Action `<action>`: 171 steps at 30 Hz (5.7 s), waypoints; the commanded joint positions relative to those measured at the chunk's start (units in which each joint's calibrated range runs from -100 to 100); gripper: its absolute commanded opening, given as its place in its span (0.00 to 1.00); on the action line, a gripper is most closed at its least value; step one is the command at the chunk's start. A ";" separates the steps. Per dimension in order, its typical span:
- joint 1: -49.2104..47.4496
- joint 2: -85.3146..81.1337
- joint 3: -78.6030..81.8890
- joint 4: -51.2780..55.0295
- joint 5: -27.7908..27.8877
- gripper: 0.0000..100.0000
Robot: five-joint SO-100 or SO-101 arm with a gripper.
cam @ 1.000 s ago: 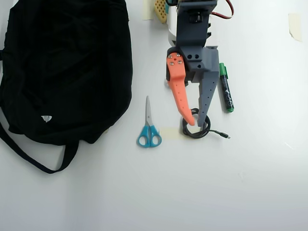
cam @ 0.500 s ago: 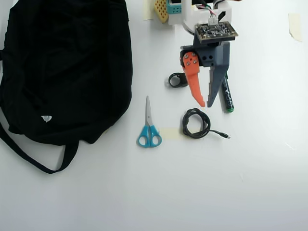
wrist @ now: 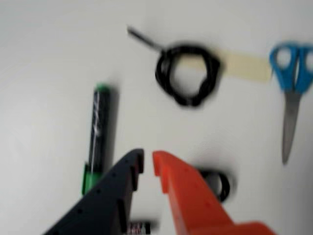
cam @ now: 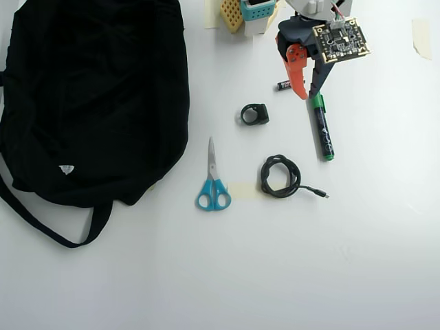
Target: Put the green marker into the black bag
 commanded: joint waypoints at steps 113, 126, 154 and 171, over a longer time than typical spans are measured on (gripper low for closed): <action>-15.95 29.84 -1.24 -5.58 -11.65 0.40; -16.03 35.40 -1.50 -13.59 -11.91 0.40; -19.92 40.38 -3.75 -13.85 -17.63 0.40; -19.32 44.03 -4.29 -17.21 -17.58 0.39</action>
